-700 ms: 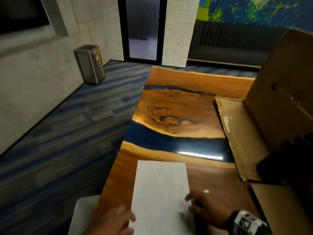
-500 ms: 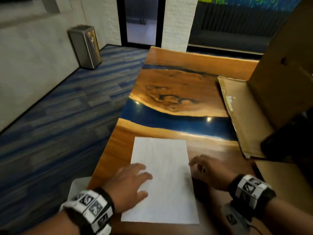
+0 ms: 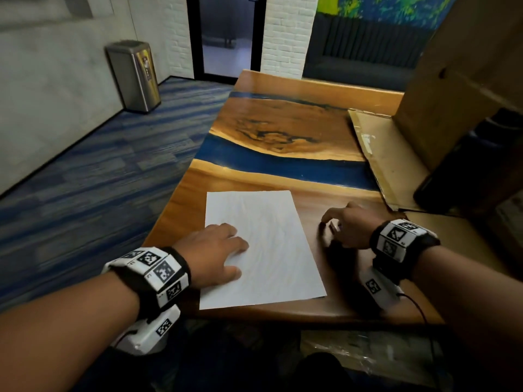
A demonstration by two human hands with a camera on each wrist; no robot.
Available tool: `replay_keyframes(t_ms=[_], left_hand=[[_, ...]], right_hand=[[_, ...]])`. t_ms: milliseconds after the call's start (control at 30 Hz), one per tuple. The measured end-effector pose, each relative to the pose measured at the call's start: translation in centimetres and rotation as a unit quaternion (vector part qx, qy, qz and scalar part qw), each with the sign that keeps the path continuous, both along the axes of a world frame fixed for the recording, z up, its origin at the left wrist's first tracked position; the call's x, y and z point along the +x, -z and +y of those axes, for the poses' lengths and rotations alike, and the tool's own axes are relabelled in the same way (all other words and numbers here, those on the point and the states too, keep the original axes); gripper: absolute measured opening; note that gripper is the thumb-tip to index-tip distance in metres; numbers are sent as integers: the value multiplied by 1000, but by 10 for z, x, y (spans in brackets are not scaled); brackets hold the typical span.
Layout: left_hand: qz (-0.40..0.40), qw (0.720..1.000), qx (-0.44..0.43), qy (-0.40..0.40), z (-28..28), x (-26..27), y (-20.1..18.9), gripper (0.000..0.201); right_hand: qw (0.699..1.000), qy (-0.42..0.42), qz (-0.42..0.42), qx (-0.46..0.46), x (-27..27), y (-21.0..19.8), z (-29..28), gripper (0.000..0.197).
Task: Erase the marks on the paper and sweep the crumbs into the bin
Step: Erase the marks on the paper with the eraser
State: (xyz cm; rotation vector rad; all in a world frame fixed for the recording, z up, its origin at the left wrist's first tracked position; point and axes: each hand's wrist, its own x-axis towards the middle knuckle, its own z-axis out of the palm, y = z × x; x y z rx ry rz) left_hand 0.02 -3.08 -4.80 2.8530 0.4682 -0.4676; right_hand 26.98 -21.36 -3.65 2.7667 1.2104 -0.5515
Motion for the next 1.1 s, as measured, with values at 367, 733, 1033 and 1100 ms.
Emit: replay_keyframes(t_ms=[367, 733, 1033, 1100], left_hand=[[-7, 999, 17, -37, 29, -33, 5, 98], [20, 999, 32, -33, 35, -36, 12, 110], [51, 997, 27, -44, 33, -37, 13, 115], [64, 996, 8, -54, 34, -40, 13, 121]], right_hand=[[982, -172, 10, 80, -128, -21, 66, 43], [952, -302, -42, 8, -143, -4, 111, 24], [943, -324, -70, 34, -128, 1, 118, 26], [922, -386, -23, 29, -143, 1, 108, 26]])
